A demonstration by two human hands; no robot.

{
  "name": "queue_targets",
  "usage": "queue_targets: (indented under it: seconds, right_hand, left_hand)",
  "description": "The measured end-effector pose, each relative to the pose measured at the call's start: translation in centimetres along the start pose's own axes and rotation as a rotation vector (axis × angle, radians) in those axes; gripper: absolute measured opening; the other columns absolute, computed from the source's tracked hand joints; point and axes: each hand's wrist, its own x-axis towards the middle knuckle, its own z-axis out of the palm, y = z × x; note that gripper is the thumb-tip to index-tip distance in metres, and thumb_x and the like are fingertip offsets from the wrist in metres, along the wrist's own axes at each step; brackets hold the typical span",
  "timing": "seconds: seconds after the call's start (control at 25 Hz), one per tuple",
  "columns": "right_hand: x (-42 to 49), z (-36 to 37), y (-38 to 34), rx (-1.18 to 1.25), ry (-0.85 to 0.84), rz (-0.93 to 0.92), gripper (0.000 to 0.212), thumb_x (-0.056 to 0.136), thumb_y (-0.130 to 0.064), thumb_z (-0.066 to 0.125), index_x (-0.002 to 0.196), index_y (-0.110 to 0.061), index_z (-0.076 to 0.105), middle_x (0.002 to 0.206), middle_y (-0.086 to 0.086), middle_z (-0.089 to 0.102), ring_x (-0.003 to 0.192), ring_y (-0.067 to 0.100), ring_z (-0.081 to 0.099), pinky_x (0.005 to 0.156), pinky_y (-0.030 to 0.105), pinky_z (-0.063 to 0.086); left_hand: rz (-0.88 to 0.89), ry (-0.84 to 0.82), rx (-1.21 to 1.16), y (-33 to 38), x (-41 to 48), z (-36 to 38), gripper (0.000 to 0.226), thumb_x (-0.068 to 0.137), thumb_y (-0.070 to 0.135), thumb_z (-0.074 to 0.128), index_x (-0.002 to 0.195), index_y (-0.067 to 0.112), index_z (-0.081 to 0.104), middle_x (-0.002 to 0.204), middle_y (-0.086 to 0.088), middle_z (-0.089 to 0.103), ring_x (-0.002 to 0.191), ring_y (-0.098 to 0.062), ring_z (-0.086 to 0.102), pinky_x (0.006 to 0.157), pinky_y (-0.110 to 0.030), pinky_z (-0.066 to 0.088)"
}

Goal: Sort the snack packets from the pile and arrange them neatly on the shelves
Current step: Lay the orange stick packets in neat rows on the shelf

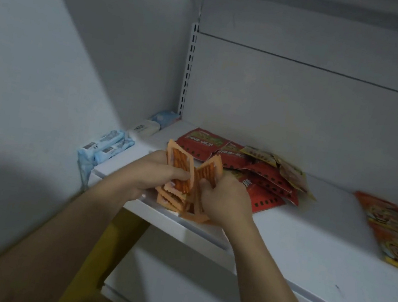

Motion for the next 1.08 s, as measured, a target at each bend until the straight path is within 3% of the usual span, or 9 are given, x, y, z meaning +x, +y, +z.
queue_targets:
  seconds: [0.16, 0.28, 0.48, 0.6, 0.68, 0.76, 0.88, 1.08]
  right_hand:
    - [1.0, 1.0, 0.6, 0.583, -0.034, 0.115, 0.016, 0.091, -0.023, 0.063, 0.104, -0.014, 0.065, 0.097, 0.000, 0.070, 0.094, 0.021, 0.066, 0.078, 0.034, 0.052]
    - [1.1, 1.0, 0.6, 0.781, -0.059, 0.133, 0.013, 0.091, -0.015, 0.065, 0.104, -0.014, 0.064, 0.096, -0.001, 0.070, 0.090, 0.019, 0.068, 0.077, 0.035, 0.054]
    - [1.5, -1.4, 0.8, 0.957, 0.354, -0.016, 0.027, 0.087, -0.004, 0.067, 0.111, -0.016, 0.062, 0.099, -0.005, 0.071, 0.091, 0.010, 0.069, 0.079, 0.029, 0.054]
    - [1.8, -3.8, 1.7, 1.104, 0.442, -0.097, 0.050, 0.086, 0.004, 0.066, 0.129, -0.019, 0.054, 0.105, -0.002, 0.072, 0.094, 0.008, 0.070, 0.080, 0.025, 0.056]
    - [1.6, -4.7, 2.7, 1.068, 0.414, -0.135, 0.049, 0.086, 0.006, 0.065, 0.129, -0.015, 0.056, 0.104, 0.000, 0.073, 0.096, 0.012, 0.070, 0.080, 0.025, 0.056]
    - [0.6, -5.5, 4.1, 0.986, 0.402, -0.164, 0.033, 0.087, 0.007, 0.064, 0.111, -0.016, 0.064, 0.094, -0.003, 0.075, 0.089, 0.013, 0.071, 0.073, 0.023, 0.055]
    - [-2.1, -7.8, 7.5, 0.879, 0.469, -0.163, 0.032, 0.087, 0.005, 0.065, 0.100, -0.024, 0.061, 0.090, -0.004, 0.073, 0.084, 0.010, 0.071, 0.069, 0.021, 0.056]
    - [-6.9, -12.2, 14.7, 0.630, 0.571, -0.057, 0.031, 0.085, 0.002, 0.068, 0.095, -0.025, 0.055, 0.091, -0.006, 0.067, 0.077, -0.003, 0.066, 0.065, 0.012, 0.051]
  left_hand:
    - [0.006, 0.015, -0.043, -0.6, 0.1, 0.0, 0.014, 0.090, 0.016, 0.067, 0.103, 0.017, 0.073, 0.094, -0.004, 0.077, 0.089, -0.023, 0.073, 0.089, -0.046, 0.057]
    - [0.031, 0.043, -0.150, -1.5, 0.1, -0.1, 0.016, 0.089, 0.015, 0.069, 0.104, 0.014, 0.073, 0.095, -0.007, 0.076, 0.090, -0.026, 0.073, 0.090, -0.050, 0.056]
    - [0.144, 0.105, -0.413, -1.0, 0.8, 0.7, 0.018, 0.088, 0.011, 0.070, 0.105, 0.017, 0.068, 0.095, -0.006, 0.076, 0.088, -0.025, 0.073, 0.082, -0.045, 0.058]
    - [0.216, 0.149, -0.495, 0.0, 1.8, 2.0, 0.029, 0.084, -0.001, 0.070, 0.103, 0.021, 0.064, 0.094, -0.006, 0.075, 0.084, -0.022, 0.073, 0.069, -0.036, 0.059]
    - [0.283, 0.121, -0.492, 0.9, 2.2, 3.7, 0.037, 0.083, -0.004, 0.071, 0.109, 0.020, 0.062, 0.102, -0.007, 0.074, 0.093, -0.025, 0.072, 0.076, -0.040, 0.059]
    - [0.368, 0.069, -0.446, 1.9, 2.0, 6.0, 0.040, 0.084, -0.006, 0.070, 0.113, 0.020, 0.060, 0.107, -0.007, 0.073, 0.101, -0.024, 0.070, 0.084, -0.043, 0.058]
    - [0.441, 0.003, -0.354, 3.2, 1.1, 10.4, 0.046, 0.082, -0.005, 0.073, 0.119, 0.014, 0.055, 0.110, -0.007, 0.071, 0.102, -0.018, 0.069, 0.088, -0.042, 0.057]
    - [0.490, -0.132, -0.210, 4.6, 0.2, 18.6, 0.045, 0.079, -0.003, 0.076, 0.105, 0.028, 0.056, 0.104, 0.001, 0.072, 0.094, -0.009, 0.070, 0.086, -0.037, 0.058]
